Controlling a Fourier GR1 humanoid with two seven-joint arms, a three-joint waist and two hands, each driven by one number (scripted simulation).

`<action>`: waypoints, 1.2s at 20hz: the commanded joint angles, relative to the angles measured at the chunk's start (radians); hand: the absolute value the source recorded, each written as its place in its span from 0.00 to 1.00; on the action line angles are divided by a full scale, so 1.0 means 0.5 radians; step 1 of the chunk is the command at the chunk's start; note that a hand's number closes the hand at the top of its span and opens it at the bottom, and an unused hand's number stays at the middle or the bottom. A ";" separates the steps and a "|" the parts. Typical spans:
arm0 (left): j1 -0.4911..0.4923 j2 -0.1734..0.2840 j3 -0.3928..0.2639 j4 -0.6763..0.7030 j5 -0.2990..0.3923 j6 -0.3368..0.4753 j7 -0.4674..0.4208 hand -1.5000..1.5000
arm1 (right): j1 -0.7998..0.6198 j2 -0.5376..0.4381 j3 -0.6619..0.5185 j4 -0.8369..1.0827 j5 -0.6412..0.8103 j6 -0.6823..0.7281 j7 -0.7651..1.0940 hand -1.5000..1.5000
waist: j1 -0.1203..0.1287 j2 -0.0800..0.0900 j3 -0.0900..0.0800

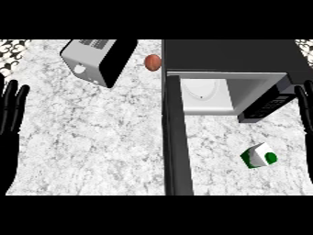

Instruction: Pick up the milk, place it into the microwave and close the microwave

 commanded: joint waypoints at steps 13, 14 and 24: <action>0.459 -0.046 -0.010 -0.369 0.531 -0.232 0.255 0.00 | 0.476 -0.424 -0.565 0.022 -0.987 0.960 -0.261 0.00 | 0.021 0.012 0.077; 0.508 -0.057 -0.037 -0.455 0.530 -0.234 0.294 0.00 | 0.537 -0.386 -0.531 -0.135 -0.957 0.915 -0.157 0.00 | 0.019 0.012 0.077; 0.929 -0.044 0.130 -0.730 0.789 -0.478 0.263 0.00 | 0.674 -0.235 -0.603 0.120 -0.578 1.074 -0.461 0.00 | 0.027 0.011 0.077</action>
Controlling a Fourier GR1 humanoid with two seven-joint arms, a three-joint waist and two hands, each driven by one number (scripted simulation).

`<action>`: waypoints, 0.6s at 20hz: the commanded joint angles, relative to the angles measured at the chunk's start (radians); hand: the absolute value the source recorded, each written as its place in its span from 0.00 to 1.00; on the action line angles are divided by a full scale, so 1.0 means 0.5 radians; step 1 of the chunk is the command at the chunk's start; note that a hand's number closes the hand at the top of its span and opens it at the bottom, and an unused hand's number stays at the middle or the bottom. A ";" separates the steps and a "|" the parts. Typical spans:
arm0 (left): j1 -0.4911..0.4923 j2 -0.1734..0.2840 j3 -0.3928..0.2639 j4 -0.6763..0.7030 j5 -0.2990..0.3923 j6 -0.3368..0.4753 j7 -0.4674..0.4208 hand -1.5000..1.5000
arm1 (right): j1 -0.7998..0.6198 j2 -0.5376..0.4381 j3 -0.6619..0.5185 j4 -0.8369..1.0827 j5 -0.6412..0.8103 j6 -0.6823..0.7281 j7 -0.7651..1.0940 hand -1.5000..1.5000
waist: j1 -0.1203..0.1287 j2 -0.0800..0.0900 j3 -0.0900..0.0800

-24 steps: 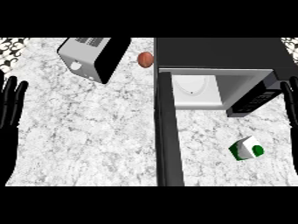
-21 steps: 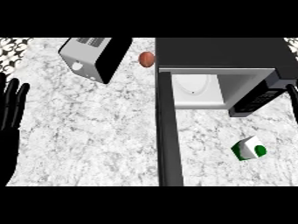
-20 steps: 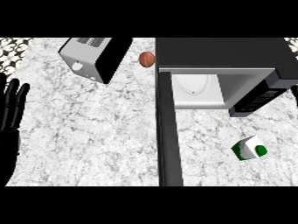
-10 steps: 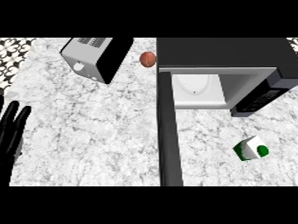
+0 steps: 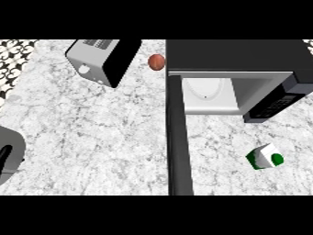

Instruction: Pick up the milk, place it into the microwave and close the microwave

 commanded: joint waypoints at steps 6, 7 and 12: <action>0.231 0.010 0.190 -0.248 0.349 -0.178 0.001 0.00 | -0.210 0.039 -0.066 0.454 0.251 -0.088 -0.081 0.00 | 0.031 0.003 0.001; 0.350 -0.025 0.159 -0.271 0.310 -0.249 -0.068 0.00 | -0.173 0.120 0.027 0.424 0.425 -0.137 -0.134 0.00 | 0.039 0.000 0.001; 0.440 0.010 0.312 -0.294 0.458 -0.328 -0.082 0.00 | -0.184 0.070 -0.085 0.837 0.559 -0.108 -0.421 0.00 | 0.046 -0.001 0.002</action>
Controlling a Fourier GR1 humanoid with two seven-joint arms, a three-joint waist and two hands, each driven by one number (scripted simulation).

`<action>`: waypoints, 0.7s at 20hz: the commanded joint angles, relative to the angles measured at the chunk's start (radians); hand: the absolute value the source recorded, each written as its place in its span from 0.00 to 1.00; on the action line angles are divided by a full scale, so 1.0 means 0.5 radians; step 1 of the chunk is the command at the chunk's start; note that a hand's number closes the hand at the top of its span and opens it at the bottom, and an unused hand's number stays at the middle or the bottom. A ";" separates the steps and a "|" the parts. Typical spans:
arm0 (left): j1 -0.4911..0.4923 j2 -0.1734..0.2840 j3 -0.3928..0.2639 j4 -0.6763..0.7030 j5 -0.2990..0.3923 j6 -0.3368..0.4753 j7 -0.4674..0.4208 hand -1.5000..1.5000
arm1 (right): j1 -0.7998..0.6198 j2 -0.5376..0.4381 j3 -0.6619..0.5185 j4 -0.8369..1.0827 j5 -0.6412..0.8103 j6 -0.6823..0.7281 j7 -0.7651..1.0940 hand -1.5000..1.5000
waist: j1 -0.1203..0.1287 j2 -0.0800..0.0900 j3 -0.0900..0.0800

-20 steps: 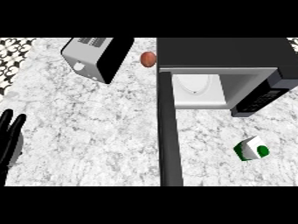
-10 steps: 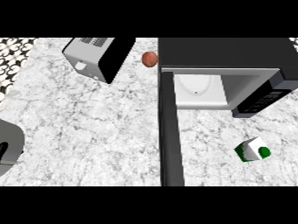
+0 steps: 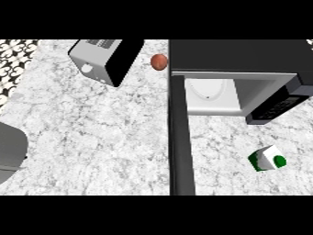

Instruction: Pick up the milk, place it into the microwave and close the microwave

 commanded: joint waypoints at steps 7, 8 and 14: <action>0.341 -0.004 0.197 -0.220 0.425 -0.271 -0.133 0.00 | -0.113 0.051 0.028 0.797 0.481 -0.189 -0.562 0.00 | 0.031 -0.001 0.002; 0.199 -0.049 0.107 -0.185 0.331 -0.165 -0.072 0.00 | -0.171 -0.057 -0.012 0.959 0.472 -0.113 -0.627 0.00 | 0.003 0.007 0.004; 0.372 -0.076 0.158 -0.238 0.395 -0.292 -0.154 0.00 | -0.418 -0.086 0.034 1.434 0.650 -0.232 -0.876 0.00 | 0.030 0.006 0.005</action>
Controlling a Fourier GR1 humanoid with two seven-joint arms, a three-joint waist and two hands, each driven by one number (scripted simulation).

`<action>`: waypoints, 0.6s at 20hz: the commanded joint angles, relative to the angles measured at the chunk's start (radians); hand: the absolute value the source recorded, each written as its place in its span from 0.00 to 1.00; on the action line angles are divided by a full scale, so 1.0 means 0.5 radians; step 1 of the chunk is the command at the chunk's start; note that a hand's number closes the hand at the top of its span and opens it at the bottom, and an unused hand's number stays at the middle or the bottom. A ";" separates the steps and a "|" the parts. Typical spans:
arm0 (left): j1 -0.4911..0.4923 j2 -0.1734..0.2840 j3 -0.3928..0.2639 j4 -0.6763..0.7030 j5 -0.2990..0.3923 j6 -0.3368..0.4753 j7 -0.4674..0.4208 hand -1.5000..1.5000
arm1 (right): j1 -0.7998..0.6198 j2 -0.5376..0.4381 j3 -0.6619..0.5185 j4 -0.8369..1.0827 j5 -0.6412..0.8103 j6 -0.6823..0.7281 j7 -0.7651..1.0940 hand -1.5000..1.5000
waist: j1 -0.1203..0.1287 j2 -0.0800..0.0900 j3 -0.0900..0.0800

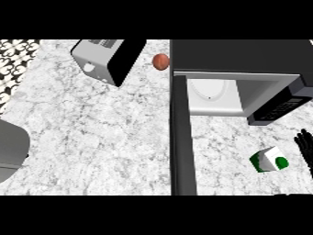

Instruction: Pick up the milk, place it into the microwave and close the microwave

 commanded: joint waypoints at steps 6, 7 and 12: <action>0.100 0.036 0.118 -0.193 0.390 -0.076 -0.010 0.00 | -0.289 -0.111 0.010 0.808 0.270 -0.188 -0.555 0.00 | 0.004 0.007 0.003; 0.113 0.018 0.112 -0.128 0.369 -0.127 -0.061 0.00 | -0.289 -0.130 0.014 0.897 0.291 -0.191 -0.635 0.00 | 0.003 0.006 0.003; 0.204 0.033 0.117 -0.238 0.403 -0.135 -0.019 0.00 | -0.491 -0.064 0.046 1.159 0.307 -0.250 -0.694 0.00 | 0.001 0.010 0.005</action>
